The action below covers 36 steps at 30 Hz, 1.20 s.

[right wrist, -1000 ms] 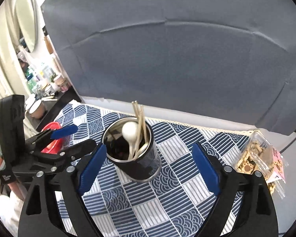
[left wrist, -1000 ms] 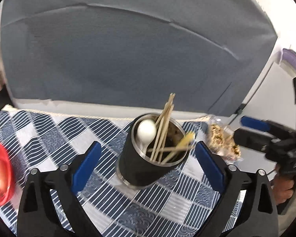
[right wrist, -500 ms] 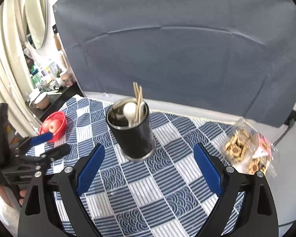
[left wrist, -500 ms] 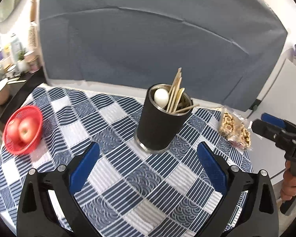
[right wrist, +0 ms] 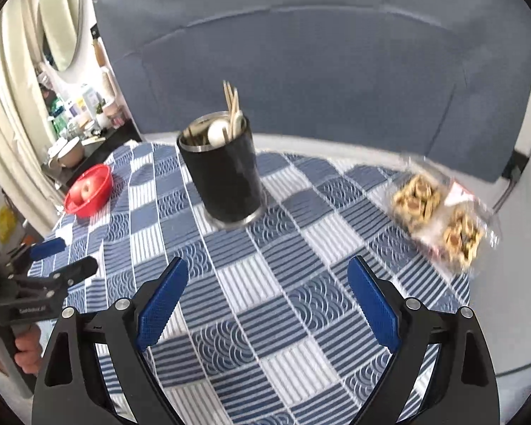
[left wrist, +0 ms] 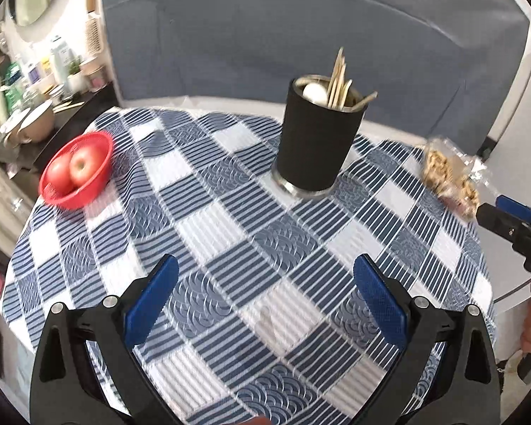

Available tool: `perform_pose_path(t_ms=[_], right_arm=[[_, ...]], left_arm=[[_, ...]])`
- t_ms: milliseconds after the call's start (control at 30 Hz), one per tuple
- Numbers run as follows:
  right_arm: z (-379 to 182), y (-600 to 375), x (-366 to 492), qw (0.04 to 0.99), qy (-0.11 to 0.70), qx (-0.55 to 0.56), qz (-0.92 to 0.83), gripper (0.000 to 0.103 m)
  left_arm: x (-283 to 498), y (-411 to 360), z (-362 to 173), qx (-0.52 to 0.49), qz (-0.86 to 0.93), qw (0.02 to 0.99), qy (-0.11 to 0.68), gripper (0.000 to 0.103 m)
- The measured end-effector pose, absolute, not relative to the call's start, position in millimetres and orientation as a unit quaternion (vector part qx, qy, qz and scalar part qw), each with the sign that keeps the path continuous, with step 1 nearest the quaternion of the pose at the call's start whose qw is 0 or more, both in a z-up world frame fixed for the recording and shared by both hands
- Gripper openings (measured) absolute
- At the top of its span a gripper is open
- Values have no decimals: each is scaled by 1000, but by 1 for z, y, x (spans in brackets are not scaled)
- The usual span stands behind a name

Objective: Organize utensils

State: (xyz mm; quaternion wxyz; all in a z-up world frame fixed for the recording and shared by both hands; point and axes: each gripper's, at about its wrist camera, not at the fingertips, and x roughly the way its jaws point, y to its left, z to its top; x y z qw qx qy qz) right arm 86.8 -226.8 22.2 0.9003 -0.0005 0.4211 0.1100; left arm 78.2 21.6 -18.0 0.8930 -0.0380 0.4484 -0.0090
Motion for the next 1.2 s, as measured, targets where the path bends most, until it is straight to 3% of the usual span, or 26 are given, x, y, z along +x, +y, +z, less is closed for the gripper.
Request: perform_pose_path(t_ms=[567,1200], right_arm=[[-12,-213,32,881,456,-20,128,87],[-25,-215,26,867,480,4,133,88]], left_arm=[[25,7,-33,-37,5,885,465,97],[19,0,-38,-26,0,871,490,97]])
